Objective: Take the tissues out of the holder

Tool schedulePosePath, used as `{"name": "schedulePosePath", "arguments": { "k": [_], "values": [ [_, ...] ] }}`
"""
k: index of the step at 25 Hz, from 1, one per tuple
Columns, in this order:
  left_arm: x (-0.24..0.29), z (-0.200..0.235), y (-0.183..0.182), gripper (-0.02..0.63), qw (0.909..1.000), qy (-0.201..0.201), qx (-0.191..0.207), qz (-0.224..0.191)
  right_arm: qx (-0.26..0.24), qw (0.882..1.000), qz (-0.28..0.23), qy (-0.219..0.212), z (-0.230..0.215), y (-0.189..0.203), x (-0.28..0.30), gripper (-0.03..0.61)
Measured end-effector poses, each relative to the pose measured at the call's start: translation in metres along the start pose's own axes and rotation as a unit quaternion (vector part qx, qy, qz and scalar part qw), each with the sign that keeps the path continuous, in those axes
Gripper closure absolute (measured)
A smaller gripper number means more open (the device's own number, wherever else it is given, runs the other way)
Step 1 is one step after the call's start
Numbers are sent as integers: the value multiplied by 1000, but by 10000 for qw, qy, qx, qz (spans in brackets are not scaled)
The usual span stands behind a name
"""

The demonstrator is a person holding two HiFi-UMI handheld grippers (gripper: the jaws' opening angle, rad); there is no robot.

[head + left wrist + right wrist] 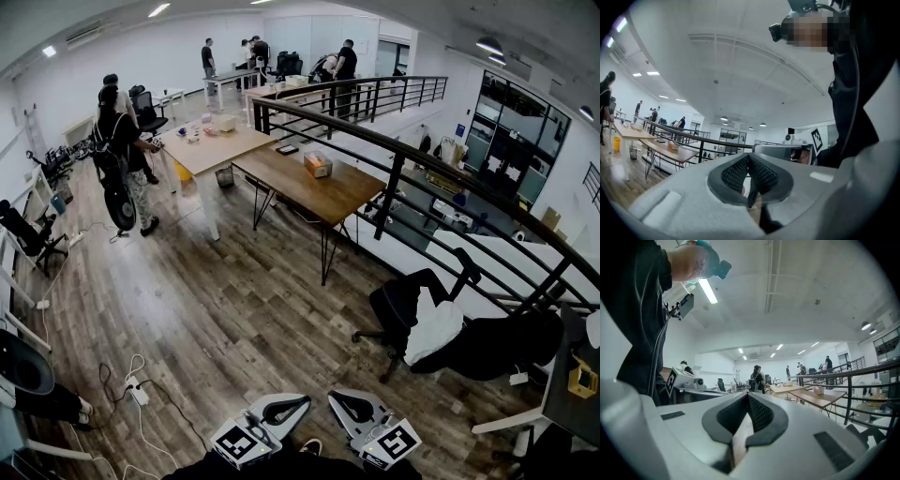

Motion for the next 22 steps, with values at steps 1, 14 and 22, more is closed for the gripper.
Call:
{"name": "schedulePosePath", "arguments": {
  "k": [1, 14, 22],
  "values": [
    [1, -1, 0, 605, 10000, -10, 2, 4, -5, 10000, 6, -15, 0, 0, 0, 574],
    [7, 7, 3, 605, 9999, -105, -14, 49, -44, 10000, 11, -19, -8, 0, 5, 574],
    [13, 15, 1, 606, 9998, -147, -46, 100, 98, 9999, -32, -62, -19, 0, 10, 574]
  ]
}}
Point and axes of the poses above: the fingertips, and each gripper's own axes: x forward along the fingers, z to its left, y out of its underside, the point moved 2 cm from there along -x, backward along the fingers, and after that the axes turned 3 degrees about y, right-handed, at the moved point
